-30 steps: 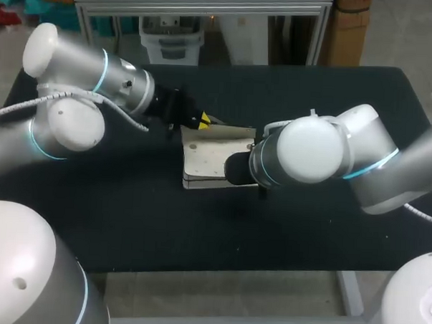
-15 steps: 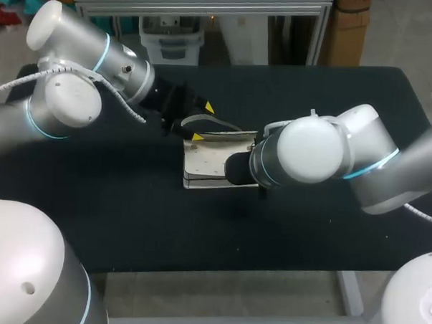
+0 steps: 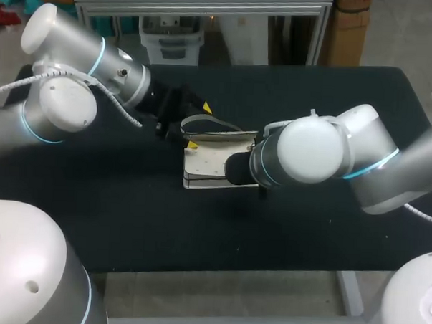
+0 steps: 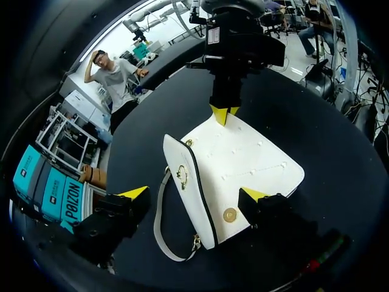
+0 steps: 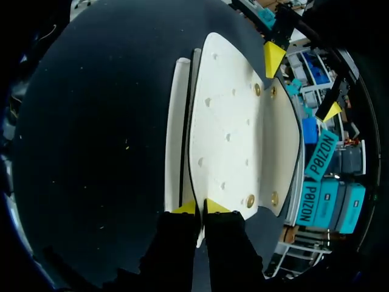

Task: Pick up the bag, open it, inspect its contents, close it, and place it on the opposite side

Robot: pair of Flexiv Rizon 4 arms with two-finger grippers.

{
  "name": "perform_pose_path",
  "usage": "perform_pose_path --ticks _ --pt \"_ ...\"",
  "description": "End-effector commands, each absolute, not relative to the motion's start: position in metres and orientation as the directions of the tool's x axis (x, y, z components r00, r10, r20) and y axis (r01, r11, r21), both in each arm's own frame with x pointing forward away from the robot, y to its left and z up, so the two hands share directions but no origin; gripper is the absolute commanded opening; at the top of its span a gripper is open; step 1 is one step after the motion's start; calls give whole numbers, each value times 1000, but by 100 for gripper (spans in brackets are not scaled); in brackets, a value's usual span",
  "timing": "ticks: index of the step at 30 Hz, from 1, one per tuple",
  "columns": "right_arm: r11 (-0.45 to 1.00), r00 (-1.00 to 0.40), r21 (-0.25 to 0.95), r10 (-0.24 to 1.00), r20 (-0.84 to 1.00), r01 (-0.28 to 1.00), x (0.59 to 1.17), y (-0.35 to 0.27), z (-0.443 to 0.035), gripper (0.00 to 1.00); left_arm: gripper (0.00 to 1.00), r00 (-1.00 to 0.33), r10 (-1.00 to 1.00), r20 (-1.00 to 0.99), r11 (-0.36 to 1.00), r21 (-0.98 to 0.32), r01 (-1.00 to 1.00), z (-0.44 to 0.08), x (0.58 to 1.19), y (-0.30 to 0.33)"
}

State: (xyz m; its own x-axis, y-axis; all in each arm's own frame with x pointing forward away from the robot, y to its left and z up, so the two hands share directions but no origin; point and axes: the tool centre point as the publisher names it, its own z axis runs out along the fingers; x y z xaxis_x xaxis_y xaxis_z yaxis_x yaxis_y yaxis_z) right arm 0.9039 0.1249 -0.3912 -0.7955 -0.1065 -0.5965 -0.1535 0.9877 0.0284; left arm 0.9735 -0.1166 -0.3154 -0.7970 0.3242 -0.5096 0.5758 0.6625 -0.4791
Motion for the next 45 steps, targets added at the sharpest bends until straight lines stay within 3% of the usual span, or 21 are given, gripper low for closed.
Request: perform_pose_path --ticks 1,9,11,12,13,14,33,45 --pt "987 -793 31 -106 -600 -155 903 123 -396 0 100 -797 323 -511 663 -478 576 -316 973 -117" --pt "987 -793 31 -106 -600 -155 903 123 -396 0 97 -767 272 -581 753 -368 546 -312 955 -137" --pt "987 -793 31 -106 -600 -155 903 123 -396 0 84 -770 261 -583 777 -347 526 -313 953 -141" --pt "987 -793 31 -106 -600 -155 903 123 -396 0 73 -770 266 -580 789 -328 520 -314 953 -143" --pt "987 -793 31 -106 -600 -155 903 123 -396 0 53 -771 269 -577 787 -330 521 -315 952 -144" --pt "987 -793 31 -106 -600 -155 903 123 -396 0 48 -775 264 -574 797 -323 510 -316 951 -145" --pt "987 -793 31 -106 -600 -155 903 123 -396 0 42 -836 180 -519 871 -310 380 -345 981 -143" --pt "987 -793 31 -106 -600 -155 903 123 -396 0 32 -868 150 -473 878 -340 337 -353 1000 -134"
